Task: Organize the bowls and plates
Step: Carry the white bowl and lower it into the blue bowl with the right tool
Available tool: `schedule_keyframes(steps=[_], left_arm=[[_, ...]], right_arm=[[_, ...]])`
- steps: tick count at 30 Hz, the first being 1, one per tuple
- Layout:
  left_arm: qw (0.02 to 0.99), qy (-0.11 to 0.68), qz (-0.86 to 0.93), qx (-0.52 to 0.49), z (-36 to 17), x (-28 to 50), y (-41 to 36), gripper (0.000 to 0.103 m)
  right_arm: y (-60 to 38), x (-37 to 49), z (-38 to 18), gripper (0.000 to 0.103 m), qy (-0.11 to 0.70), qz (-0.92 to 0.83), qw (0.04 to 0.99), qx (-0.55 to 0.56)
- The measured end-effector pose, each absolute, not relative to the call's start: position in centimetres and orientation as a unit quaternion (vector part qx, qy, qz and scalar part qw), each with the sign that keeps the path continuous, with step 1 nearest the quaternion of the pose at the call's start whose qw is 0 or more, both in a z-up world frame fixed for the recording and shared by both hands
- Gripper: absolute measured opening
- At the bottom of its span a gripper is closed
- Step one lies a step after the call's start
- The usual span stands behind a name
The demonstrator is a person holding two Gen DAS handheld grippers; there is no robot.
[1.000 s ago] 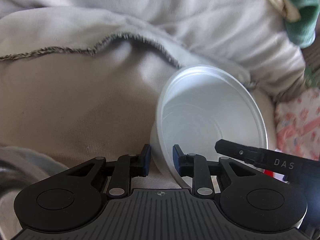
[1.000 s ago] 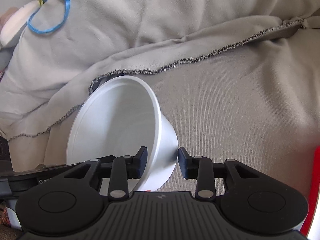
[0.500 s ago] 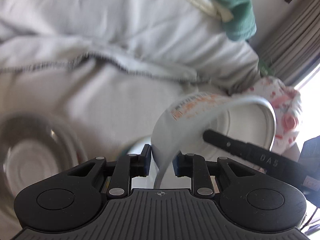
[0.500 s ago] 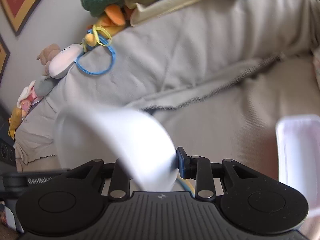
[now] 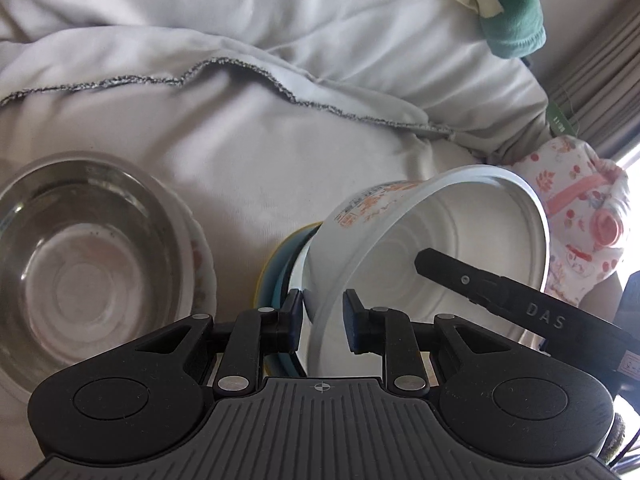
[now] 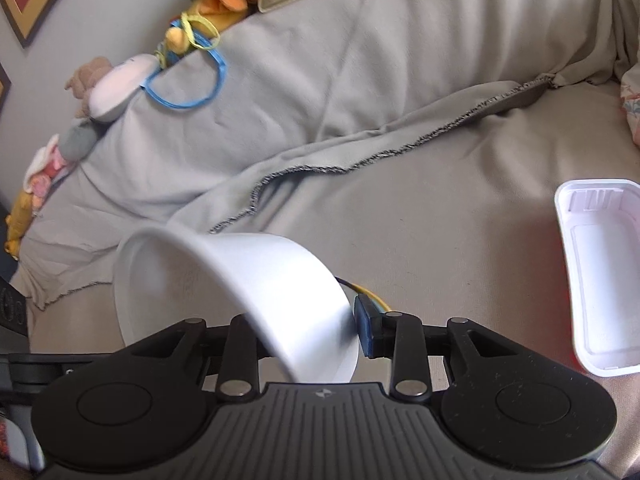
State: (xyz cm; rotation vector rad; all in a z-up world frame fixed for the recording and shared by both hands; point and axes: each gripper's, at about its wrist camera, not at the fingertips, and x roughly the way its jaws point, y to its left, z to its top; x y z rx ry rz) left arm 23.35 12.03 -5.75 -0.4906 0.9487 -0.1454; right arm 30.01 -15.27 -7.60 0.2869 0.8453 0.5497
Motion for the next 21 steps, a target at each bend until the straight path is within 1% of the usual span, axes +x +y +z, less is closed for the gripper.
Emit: schedule_keyframes(steps=[4, 10, 15, 19, 20, 21], left_arm=[[0.86, 0.454, -0.066, -0.221, -6.0, 23.5, 11.5, 0.025], [0.849, 0.465, -0.071, -0.24, -5.9, 22.6, 11.6, 0.023], [0.845, 0.459, -0.069, -0.264, -5.2, 20.7, 11.6, 0.025], [0.856, 0.436, -0.071, -0.27, -3.3, 19.5, 11.2, 0.026], [0.859, 0.43, -0.068, -0.267, -2.9, 19.3, 11.0, 0.026], [0.863, 0.426, -0.064, -0.265, -2.5, 19.2, 10.9, 0.026]], right_arm=[[-15.1, 29.8, -7.8, 0.031, 0.395, 0.257, 0.874, 0.123], [-15.0, 28.6, -7.5, 0.033, 0.395, 0.232, 0.884, 0.091], [-17.0, 27.0, -7.8, 0.033, 0.419, 0.226, 0.873, 0.109], [-17.6, 25.4, -6.2, 0.033, 0.398, 0.239, 0.877, 0.121], [-17.5, 25.1, -5.7, 0.037, 0.392, 0.242, 0.879, 0.123], [-17.3, 24.9, -5.2, 0.038, 0.382, 0.241, 0.884, 0.122]])
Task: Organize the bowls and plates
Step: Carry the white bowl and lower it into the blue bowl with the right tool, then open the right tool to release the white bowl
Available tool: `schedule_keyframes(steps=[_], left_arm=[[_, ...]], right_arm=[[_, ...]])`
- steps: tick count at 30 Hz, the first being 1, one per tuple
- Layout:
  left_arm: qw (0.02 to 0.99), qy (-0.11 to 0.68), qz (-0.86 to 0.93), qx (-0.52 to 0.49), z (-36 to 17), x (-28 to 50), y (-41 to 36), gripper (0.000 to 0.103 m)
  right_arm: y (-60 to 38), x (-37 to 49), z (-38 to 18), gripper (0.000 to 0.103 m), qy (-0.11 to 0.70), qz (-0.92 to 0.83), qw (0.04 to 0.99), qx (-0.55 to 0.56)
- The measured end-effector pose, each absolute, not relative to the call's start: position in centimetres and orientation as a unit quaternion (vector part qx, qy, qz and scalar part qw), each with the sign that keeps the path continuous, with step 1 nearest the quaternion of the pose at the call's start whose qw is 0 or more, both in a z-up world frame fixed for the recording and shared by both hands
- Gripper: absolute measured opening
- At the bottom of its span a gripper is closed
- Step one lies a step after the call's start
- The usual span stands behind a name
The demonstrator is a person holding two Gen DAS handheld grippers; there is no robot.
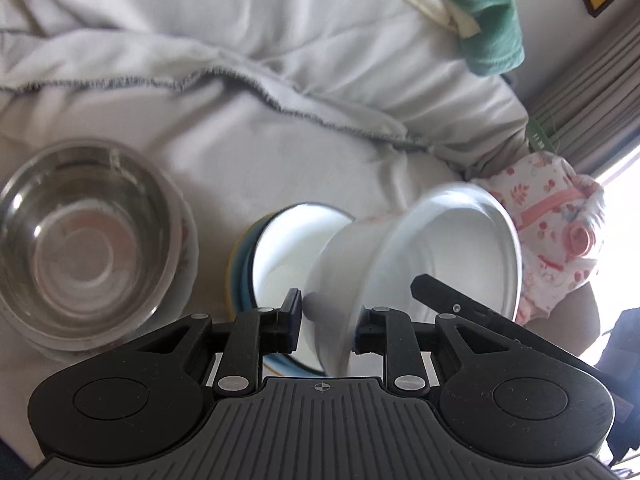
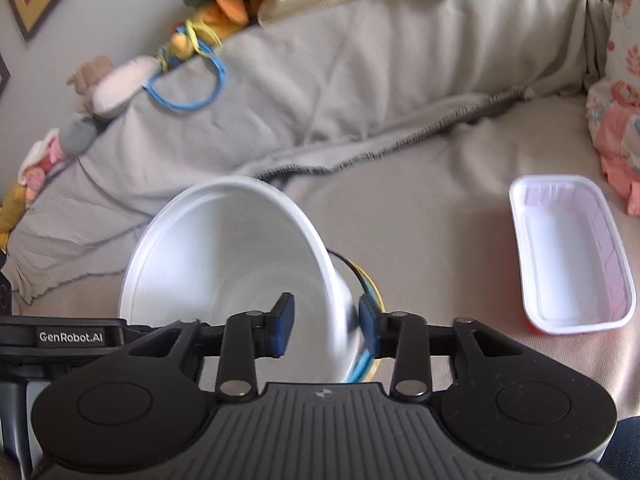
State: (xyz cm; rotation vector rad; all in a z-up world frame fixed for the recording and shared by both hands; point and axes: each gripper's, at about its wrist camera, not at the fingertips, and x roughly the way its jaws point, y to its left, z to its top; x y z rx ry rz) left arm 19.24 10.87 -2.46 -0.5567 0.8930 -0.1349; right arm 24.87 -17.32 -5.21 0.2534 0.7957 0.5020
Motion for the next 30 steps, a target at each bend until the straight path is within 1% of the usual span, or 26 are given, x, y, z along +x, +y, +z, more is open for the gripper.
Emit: schedule_keyframes(steps=[2, 6, 9, 11, 12, 17, 24, 25, 30], left_arm=[[0.866, 0.418, -0.058, -0.269, -2.1, 19.2, 10.8, 0.028], [0.866, 0.415, -0.027, -0.28, -2.5, 20.5, 11.3, 0.028], [0.859, 0.434, -0.018, -0.271, -2.8, 22.5, 11.7, 0.028], [0.85, 0.461, -0.006, -0.257, -3.1, 23.6, 12.0, 0.027], [0.845, 0.472, -0.005, -0.253, -3.2, 23.9, 12.0, 0.028], [0.841, 0.488, -0.028, -0.232, -3.0, 22.7, 11.8, 0.027], [0.831, 0.48, -0.06, -0.274, -2.8, 20.5, 11.7, 0.027], [0.837, 0.473, -0.058, -0.268, -2.3, 20.4, 11.6, 0.027], [0.849, 0.455, -0.056, -0.262, -1.0, 19.9, 11.2, 0.027]], right_arm=[[-16.9, 24.7, -4.7, 0.038, 0.369, 0.239, 0.891, 0.116], [-16.1, 25.8, -5.4, 0.038, 0.377, 0.234, 0.887, 0.126], [-15.0, 27.4, -5.9, 0.038, 0.39, 0.228, 0.885, 0.111], [-14.4, 28.5, -6.0, 0.038, 0.403, 0.223, 0.882, 0.097], [-14.1, 28.9, -6.1, 0.038, 0.411, 0.222, 0.879, 0.089], [-14.4, 28.3, -5.8, 0.039, 0.417, 0.229, 0.877, 0.062], [-16.4, 26.6, -7.1, 0.041, 0.46, 0.246, 0.847, 0.104], [-16.5, 26.5, -6.9, 0.043, 0.459, 0.252, 0.845, 0.112], [-16.3, 26.0, -5.0, 0.043, 0.431, 0.256, 0.859, 0.105]])
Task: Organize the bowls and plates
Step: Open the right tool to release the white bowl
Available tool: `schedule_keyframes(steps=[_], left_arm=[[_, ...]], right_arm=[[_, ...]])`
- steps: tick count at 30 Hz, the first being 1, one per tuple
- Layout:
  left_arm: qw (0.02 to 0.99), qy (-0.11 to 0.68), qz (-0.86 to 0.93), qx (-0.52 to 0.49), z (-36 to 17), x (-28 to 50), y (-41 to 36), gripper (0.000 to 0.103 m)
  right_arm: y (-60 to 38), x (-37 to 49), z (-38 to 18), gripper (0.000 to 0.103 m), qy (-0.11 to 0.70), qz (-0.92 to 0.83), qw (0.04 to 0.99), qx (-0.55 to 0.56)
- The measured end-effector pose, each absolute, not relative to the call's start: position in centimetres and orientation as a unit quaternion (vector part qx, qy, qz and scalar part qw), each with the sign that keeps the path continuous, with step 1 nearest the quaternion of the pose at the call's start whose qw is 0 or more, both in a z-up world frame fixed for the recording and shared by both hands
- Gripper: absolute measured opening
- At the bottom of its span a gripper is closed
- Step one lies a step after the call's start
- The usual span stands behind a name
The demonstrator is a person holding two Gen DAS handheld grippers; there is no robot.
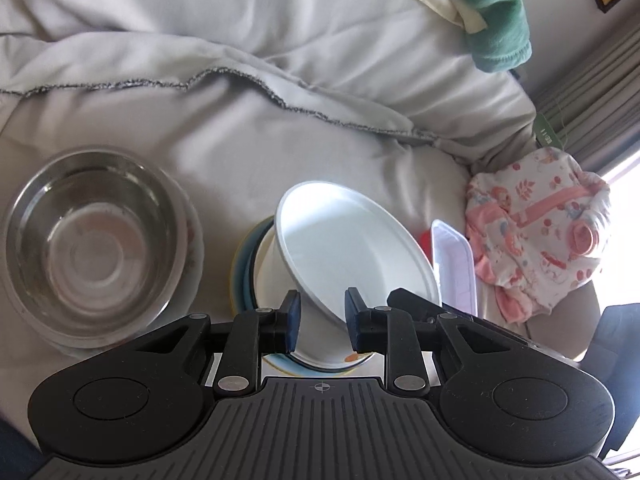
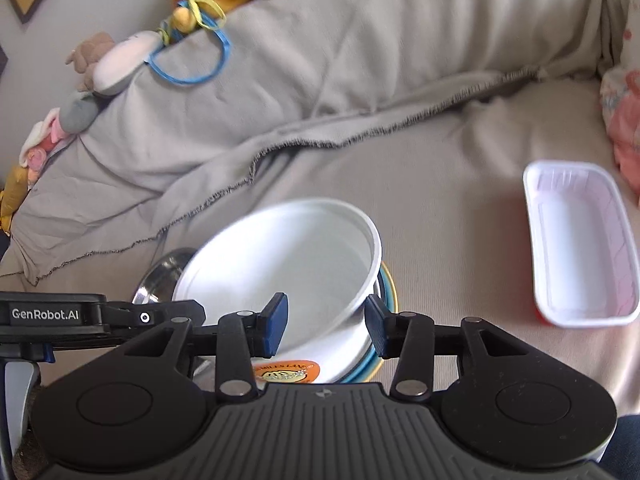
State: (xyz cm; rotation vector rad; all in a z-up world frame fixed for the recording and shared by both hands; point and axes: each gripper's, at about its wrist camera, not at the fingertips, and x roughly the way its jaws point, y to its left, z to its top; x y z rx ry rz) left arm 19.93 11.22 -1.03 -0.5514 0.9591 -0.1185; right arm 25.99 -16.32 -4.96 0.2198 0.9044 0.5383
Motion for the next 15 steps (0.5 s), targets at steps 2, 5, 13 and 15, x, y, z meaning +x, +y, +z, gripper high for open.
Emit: schedule_keyframes(steps=[2, 5, 13, 15], left_arm=[[0.846, 0.462, -0.044, -0.262, -1.5, 19.9, 11.4, 0.026], [0.842, 0.47, -0.026, -0.263, -2.4, 20.0, 11.8, 0.026], [0.835, 0.474, -0.013, -0.279, -3.7, 20.1, 13.1, 0.026], [0.837, 0.472, -0.014, -0.278, -3.8, 20.1, 13.0, 0.026]], right_arm=[[-16.1, 25.9, -5.1, 0.043, 0.432, 0.257, 0.858, 0.102], [-16.0, 26.0, -5.9, 0.043, 0.44, 0.244, 0.859, 0.096], [-16.5, 26.2, -6.7, 0.043, 0.445, 0.218, 0.864, 0.092], [-16.5, 26.2, -6.9, 0.043, 0.445, 0.215, 0.865, 0.092]])
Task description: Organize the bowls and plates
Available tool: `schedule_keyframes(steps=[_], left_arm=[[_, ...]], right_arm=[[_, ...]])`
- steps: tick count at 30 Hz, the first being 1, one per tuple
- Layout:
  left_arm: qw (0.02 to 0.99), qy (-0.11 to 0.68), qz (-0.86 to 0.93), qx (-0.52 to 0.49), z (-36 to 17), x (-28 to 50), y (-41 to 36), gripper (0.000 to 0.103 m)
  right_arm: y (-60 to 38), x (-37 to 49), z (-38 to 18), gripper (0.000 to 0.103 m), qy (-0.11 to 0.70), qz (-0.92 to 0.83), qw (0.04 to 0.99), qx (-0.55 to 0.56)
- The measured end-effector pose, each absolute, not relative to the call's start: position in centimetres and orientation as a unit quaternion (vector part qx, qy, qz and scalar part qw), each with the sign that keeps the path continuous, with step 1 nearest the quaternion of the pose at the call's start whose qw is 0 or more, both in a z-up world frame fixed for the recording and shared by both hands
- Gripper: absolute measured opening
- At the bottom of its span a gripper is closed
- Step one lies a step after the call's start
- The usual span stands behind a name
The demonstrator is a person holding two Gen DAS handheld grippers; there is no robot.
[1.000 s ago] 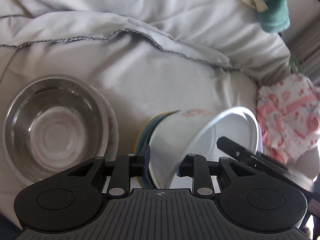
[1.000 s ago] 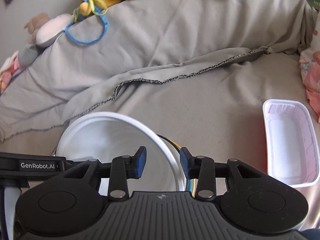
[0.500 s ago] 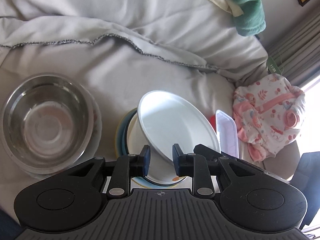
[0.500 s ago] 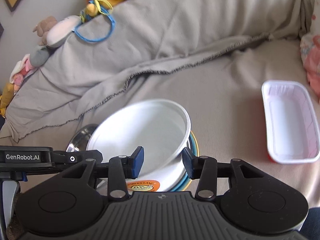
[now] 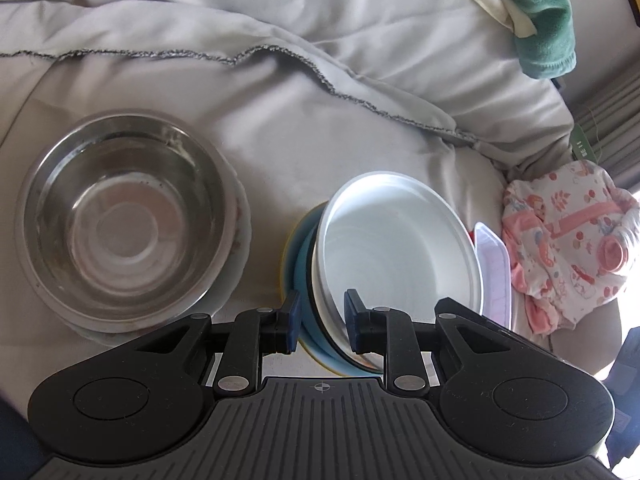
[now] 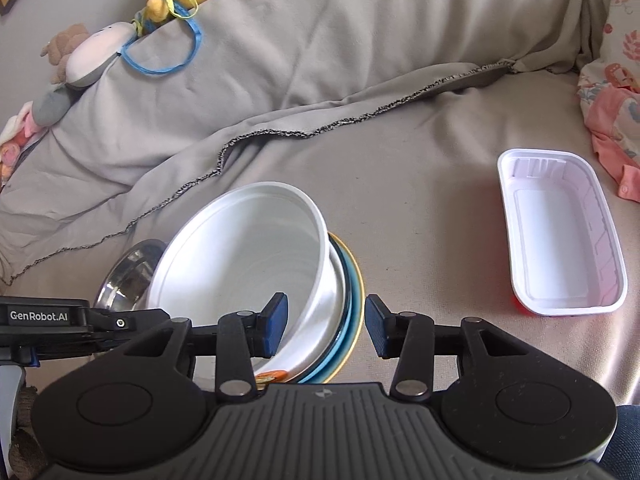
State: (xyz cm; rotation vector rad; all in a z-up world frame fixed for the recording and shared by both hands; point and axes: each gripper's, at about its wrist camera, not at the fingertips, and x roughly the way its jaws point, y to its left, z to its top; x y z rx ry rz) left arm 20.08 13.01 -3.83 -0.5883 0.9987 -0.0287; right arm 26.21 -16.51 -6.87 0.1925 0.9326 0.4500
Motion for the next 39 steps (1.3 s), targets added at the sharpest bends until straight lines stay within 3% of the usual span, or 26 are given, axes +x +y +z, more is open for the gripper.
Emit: schedule_keyframes(steps=[7, 12, 17, 19, 23, 28, 30, 33, 39], left_arm=[[0.845, 0.464, -0.024, -0.263, -3.9, 19.9, 12.4, 0.026], [0.864, 0.411, -0.038, -0.289, -1.8, 18.0, 14.2, 0.026], [0.877, 0.374, 0.031, -0.3, -0.9, 14.9, 18.8, 0.026], [0.871, 0.377, 0.086, -0.302, -1.8, 14.0, 21.1, 0.026], [0.848, 0.39, 0.163, -0.319, -4.7, 12.5, 25.2, 0.026], [0.834, 0.4, 0.169, -0.34, -7.7, 12.3, 27.7, 0.027], [0.831, 0.408, 0.175, -0.336, -8.6, 12.5, 28.4, 0.027], [0.823, 0.415, 0.168, -0.348, -10.0, 12.6, 29.1, 0.035], [0.802, 0.431, 0.112, -0.398, -12.9, 13.7, 29.9, 0.033]], right_arm=[[-16.1, 26.1, -7.8, 0.047, 0.442, 0.187, 0.875, 0.059], [-16.3, 25.6, -7.4, 0.048, 0.42, 0.162, 0.892, 0.034], [-16.7, 23.1, -3.8, 0.07, 0.351, 0.166, 0.921, 0.022], [-16.6, 22.7, -2.4, 0.071, 0.343, 0.189, 0.919, 0.038], [-13.3, 23.2, 0.0, 0.071, 0.364, 0.271, 0.889, 0.057], [-3.4, 26.0, 1.3, 0.071, 0.401, 0.324, 0.857, -0.018], [0.8, 27.6, 0.4, 0.071, 0.42, 0.32, 0.847, -0.056], [5.8, 29.6, -1.9, 0.071, 0.456, 0.311, 0.827, -0.105], [11.6, 32.0, -6.4, 0.07, 0.505, 0.285, 0.798, -0.161]])
